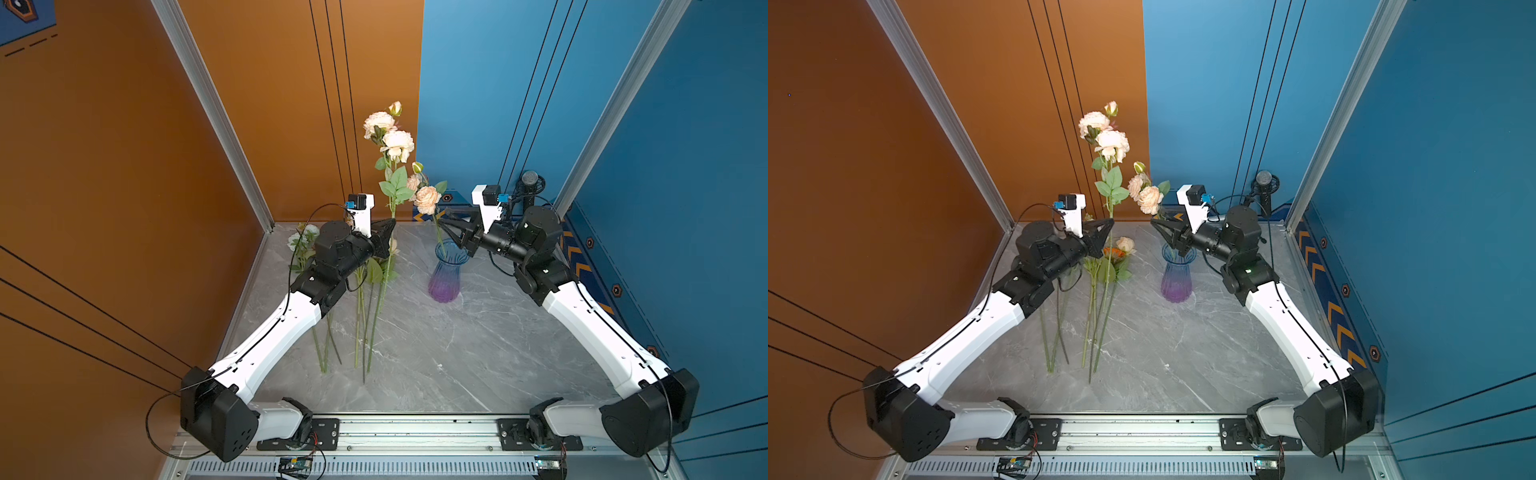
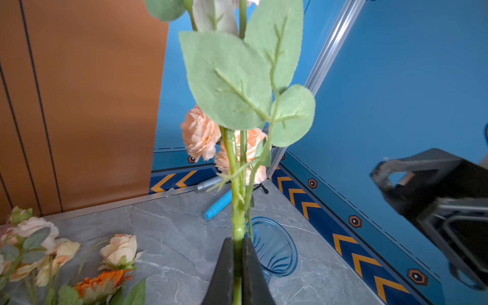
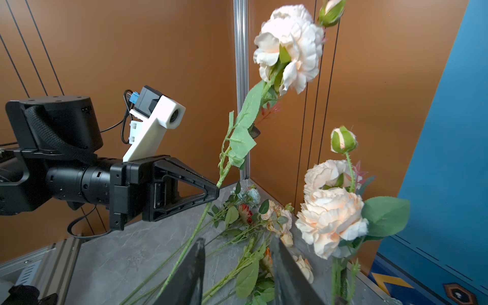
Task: Place the pink flowers into the vase
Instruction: Pick up the flower at the center of the board.
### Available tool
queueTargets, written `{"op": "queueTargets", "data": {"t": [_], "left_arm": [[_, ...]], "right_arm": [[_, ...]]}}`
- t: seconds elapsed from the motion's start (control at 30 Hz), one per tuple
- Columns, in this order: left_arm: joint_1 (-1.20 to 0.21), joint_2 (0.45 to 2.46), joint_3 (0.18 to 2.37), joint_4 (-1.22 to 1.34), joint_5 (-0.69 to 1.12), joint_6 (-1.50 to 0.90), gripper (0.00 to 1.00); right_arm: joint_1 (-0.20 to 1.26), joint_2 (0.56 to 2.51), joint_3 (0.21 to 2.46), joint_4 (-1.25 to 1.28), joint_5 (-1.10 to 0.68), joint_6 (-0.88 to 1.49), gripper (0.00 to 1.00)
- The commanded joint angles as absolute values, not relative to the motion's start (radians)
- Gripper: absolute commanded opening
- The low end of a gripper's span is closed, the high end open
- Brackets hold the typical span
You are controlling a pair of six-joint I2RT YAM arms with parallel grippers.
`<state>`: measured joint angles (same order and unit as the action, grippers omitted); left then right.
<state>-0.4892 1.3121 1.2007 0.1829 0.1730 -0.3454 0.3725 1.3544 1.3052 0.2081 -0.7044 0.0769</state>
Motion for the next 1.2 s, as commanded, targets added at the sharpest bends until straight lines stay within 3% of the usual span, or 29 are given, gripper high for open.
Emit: {"op": "queueTargets", "data": {"t": [0.0,0.23,0.4,0.63,0.73,0.93,1.17], "left_arm": [[-0.505,1.287,1.163,0.258,0.275,-0.315,0.00],[-0.543,1.291,1.149,0.314,0.365,-0.306,0.00],[-0.568,1.308,1.175,0.328,0.379,-0.302,0.00],[-0.580,1.335,1.221,0.327,0.416,-0.314,0.00],[-0.590,1.336,1.220,0.328,0.416,-0.311,0.00],[-0.606,1.336,1.219,0.327,0.419,-0.300,0.00],[-0.606,1.340,1.216,0.327,0.402,-0.287,0.06]], "right_arm": [[0.380,1.392,1.367,0.229,-0.764,0.142,0.46],[0.385,1.495,1.459,0.331,-0.851,0.278,0.50],[0.409,1.529,1.481,0.345,-0.870,0.298,0.62],[0.432,1.542,1.476,0.351,-0.867,0.298,0.62],[0.432,1.542,1.479,0.352,-0.867,0.299,0.53],[0.431,1.546,1.494,0.345,-0.867,0.301,0.24],[0.427,1.549,1.508,0.341,-0.864,0.310,0.05]]}}
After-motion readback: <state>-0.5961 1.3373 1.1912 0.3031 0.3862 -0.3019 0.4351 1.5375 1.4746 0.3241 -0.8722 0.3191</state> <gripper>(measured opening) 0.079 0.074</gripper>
